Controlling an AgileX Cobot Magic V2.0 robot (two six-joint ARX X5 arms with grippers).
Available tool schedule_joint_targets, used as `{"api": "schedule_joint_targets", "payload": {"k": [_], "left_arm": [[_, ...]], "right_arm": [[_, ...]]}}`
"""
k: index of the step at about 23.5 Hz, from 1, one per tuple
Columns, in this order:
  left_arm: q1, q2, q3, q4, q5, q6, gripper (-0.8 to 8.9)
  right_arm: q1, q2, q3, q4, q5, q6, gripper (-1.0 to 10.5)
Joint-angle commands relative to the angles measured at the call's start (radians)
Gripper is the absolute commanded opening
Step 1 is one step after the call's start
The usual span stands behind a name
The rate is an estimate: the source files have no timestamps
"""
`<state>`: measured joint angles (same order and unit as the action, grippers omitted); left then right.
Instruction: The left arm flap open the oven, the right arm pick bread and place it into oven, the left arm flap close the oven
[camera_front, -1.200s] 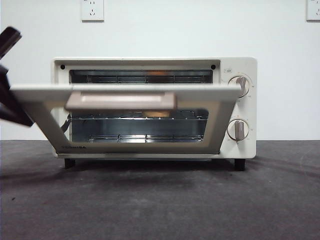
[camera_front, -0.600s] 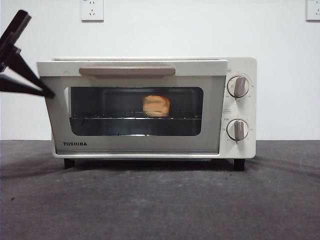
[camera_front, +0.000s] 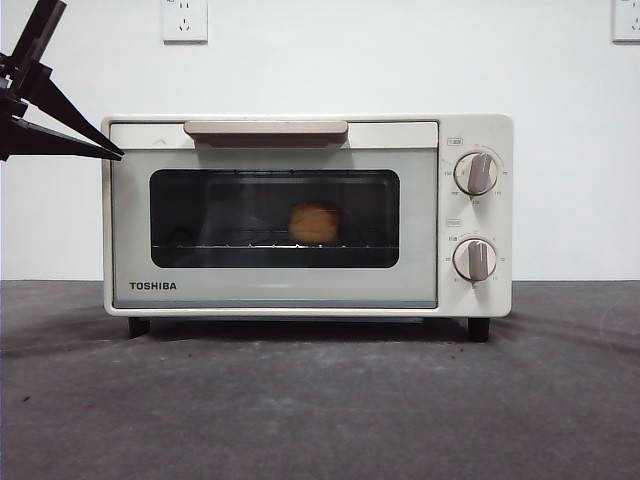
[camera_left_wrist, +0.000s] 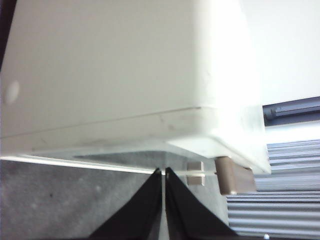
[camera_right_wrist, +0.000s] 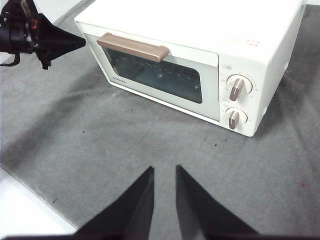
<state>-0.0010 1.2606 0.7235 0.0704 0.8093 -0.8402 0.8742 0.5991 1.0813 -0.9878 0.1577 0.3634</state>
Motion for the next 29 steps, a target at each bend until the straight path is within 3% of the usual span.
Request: {"api": "schedule_joint_targets", "payload": {"k": [1, 4, 12, 17, 23, 29], "left_arm": [[-0.007, -0.017, 0.018, -0.011, 0.094, 0.067, 0.19], [-0.017, -0.079, 0.018, -0.071, 0.147, 0.132, 0.19], [-0.052, -0.297, 0.018, -0.250, 0.153, 0.289, 0.19], [-0.073, -0.426, 0.018, -0.365, 0.139, 0.364, 0.19], [-0.097, -0.577, 0.018, -0.416, -0.060, 0.378, 0.19], [-0.112, -0.696, 0.018, -0.444, -0.241, 0.485, 0.19]], "right_arm": [[0.009, 0.007, 0.005, 0.012, 0.000, -0.009, 0.6], [0.009, 0.007, 0.005, 0.016, 0.009, -0.010, 0.6], [0.009, 0.007, 0.005, 0.016, 0.100, -0.013, 0.6], [0.009, 0.007, 0.005, 0.016, 0.108, -0.032, 0.1], [0.009, 0.007, 0.005, 0.021, 0.109, -0.039, 0.1], [0.009, 0.007, 0.005, 0.029, 0.162, -0.038, 0.1]]}}
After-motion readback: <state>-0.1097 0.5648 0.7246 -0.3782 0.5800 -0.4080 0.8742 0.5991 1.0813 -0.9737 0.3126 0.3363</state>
